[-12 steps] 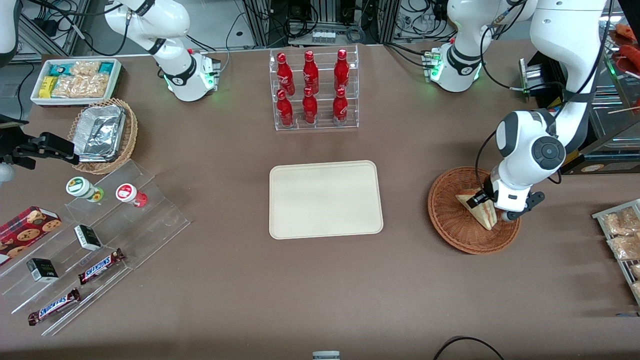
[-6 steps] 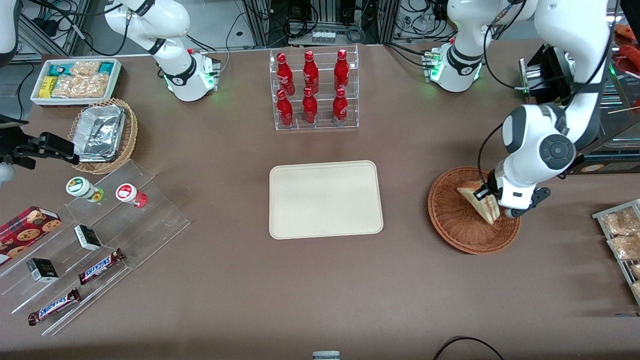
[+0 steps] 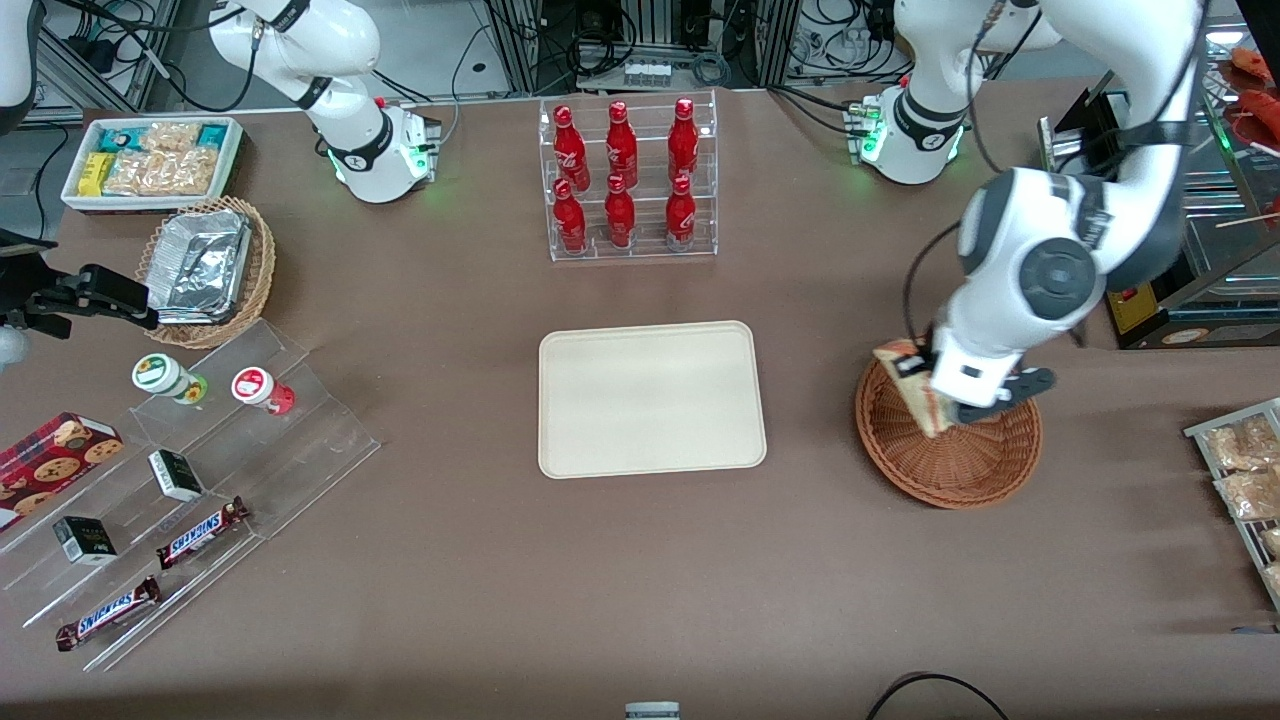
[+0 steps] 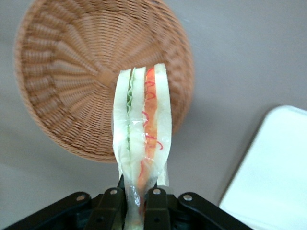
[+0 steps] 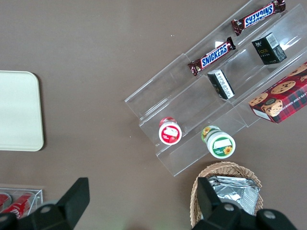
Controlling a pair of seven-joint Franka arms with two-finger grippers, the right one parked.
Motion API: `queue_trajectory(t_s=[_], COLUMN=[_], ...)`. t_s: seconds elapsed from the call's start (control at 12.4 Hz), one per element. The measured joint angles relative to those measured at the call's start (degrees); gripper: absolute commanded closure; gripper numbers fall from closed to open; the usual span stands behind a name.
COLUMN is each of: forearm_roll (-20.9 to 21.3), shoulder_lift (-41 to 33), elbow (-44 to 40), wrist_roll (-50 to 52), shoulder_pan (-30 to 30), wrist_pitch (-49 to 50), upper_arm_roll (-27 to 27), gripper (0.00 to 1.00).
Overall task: Place sandwich from basket to tray
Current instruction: 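Lift the sandwich and carry it over the cream tray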
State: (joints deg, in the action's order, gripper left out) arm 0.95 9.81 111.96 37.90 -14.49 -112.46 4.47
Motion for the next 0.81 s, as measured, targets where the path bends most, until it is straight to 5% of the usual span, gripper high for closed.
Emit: queue_trajectory(t_s=[0.32, 0.81], forearm_roll=[-3.92, -4.47], shoulder_lift=[5.70, 23.16], elbow=[-5.85, -23.32], wrist_roll=[0.69, 4.75], shoulder_pan=[-10.20, -22.38], wrist_pitch=[-0.08, -0.25], upper_arm_roll=[0.23, 0.24], gripper=[1.00, 1.00])
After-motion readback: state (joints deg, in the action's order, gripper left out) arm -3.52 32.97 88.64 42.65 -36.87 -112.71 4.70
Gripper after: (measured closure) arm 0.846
